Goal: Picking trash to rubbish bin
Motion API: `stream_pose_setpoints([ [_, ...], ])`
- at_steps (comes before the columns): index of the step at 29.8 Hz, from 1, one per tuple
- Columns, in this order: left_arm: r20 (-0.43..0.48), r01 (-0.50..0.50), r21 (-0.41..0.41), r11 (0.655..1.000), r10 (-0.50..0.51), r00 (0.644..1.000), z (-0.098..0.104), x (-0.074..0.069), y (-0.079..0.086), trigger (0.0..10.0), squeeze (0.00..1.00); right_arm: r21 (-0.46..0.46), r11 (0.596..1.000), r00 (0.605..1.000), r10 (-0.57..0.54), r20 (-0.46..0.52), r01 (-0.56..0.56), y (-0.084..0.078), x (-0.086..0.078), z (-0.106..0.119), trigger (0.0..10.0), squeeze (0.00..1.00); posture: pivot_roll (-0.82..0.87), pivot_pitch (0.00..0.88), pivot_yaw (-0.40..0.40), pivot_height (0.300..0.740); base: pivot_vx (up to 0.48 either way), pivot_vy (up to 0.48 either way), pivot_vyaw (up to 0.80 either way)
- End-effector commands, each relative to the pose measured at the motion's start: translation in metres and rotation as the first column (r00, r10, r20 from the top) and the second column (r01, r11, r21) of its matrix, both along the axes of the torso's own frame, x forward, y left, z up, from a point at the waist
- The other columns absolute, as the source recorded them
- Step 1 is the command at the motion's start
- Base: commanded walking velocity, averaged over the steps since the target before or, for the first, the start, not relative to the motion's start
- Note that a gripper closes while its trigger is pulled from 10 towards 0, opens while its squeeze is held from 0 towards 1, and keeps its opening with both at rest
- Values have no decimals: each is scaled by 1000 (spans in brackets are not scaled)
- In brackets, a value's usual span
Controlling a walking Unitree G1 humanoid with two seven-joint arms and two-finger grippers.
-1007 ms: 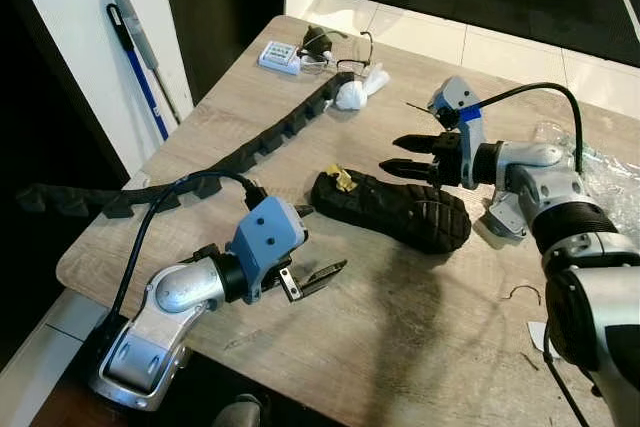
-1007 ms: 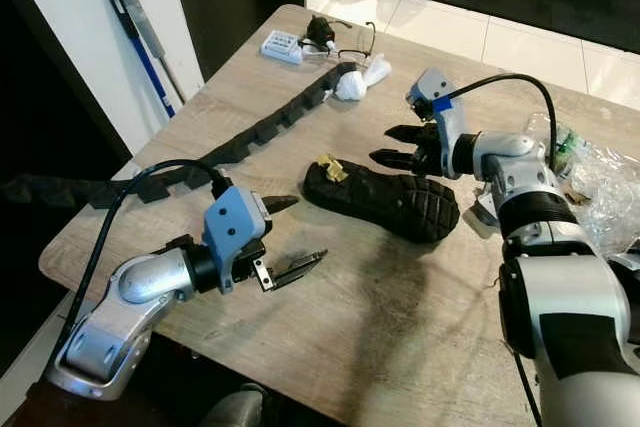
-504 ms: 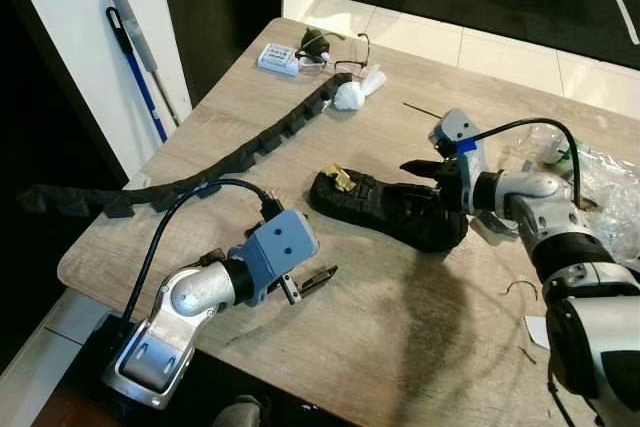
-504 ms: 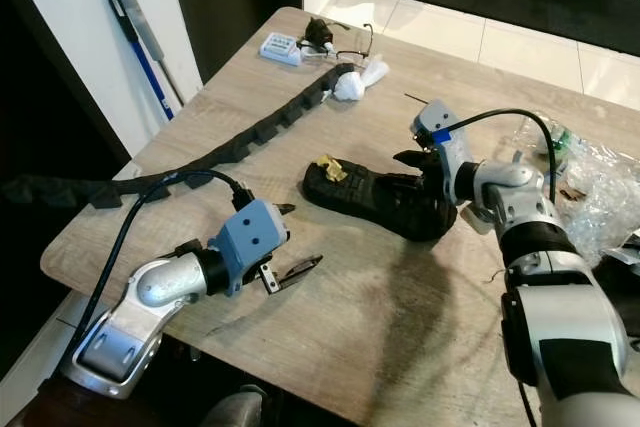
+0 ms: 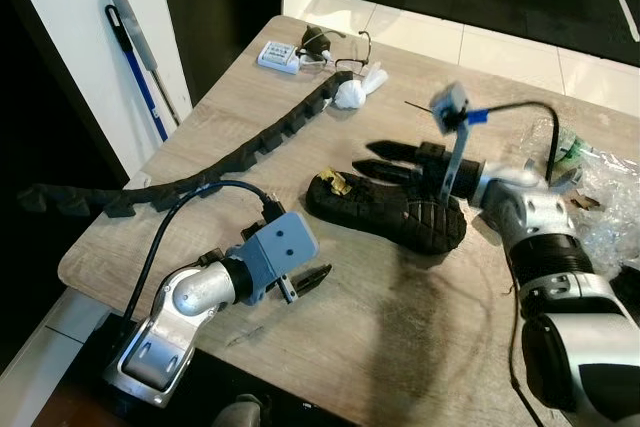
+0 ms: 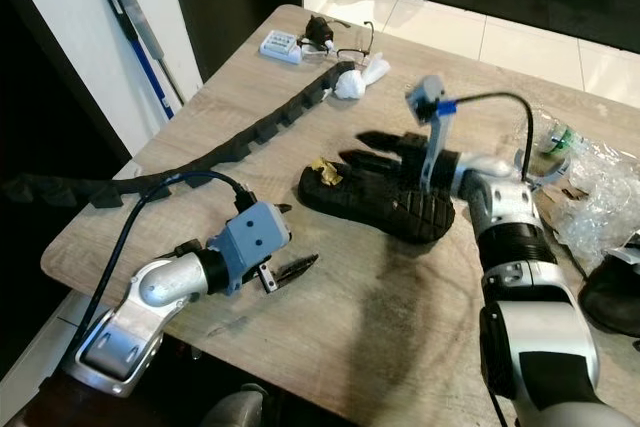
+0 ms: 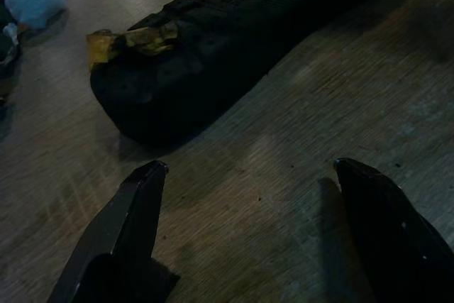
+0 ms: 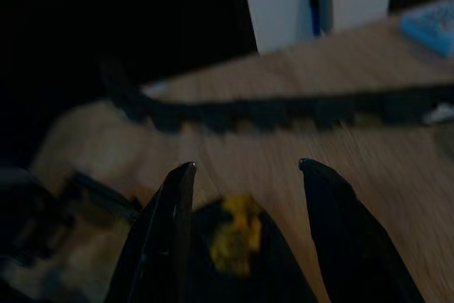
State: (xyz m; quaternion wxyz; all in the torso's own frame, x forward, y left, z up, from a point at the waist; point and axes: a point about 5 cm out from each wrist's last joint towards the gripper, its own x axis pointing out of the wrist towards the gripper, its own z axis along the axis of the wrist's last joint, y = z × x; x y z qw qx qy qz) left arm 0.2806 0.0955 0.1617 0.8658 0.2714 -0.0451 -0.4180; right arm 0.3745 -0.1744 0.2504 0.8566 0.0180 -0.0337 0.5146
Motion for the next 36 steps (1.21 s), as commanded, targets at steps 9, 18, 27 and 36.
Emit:
stream_pose_setpoints([
  [9, -3, 14, 29, 999, -14, 1000, -6, -1, -1, 10000, 0, -400, 776, 871, -400, 286, 488, -46, 13, -26, 10000, 0, 59, 185, 1, 740, 0, 0, 0],
  [18, 12, 5, 26, 1000, -6, 1000, -3, 2, 1, 10000, 0, -445, 793, 908, -391, 151, 416, -49, 2, -71, 10000, 0, 70, 188, -4, 740, 0, 0, 0],
  [27, 14, -6, 25, 1000, 5, 1000, -2, 2, 5, 10000, 0, -281, 956, 995, -97, -32, 84, -31, -11, -62, 10000, 0, 71, 189, -3, 740, 0, 0, 0],
  [36, 34, -25, -7, 1000, 25, 999, 3, 5, 3, 10000, 0, -104, 979, 981, -167, 101, 177, -39, -6, -17, 10000, 0, 70, 190, 4, 740, 0, 0, 0],
])
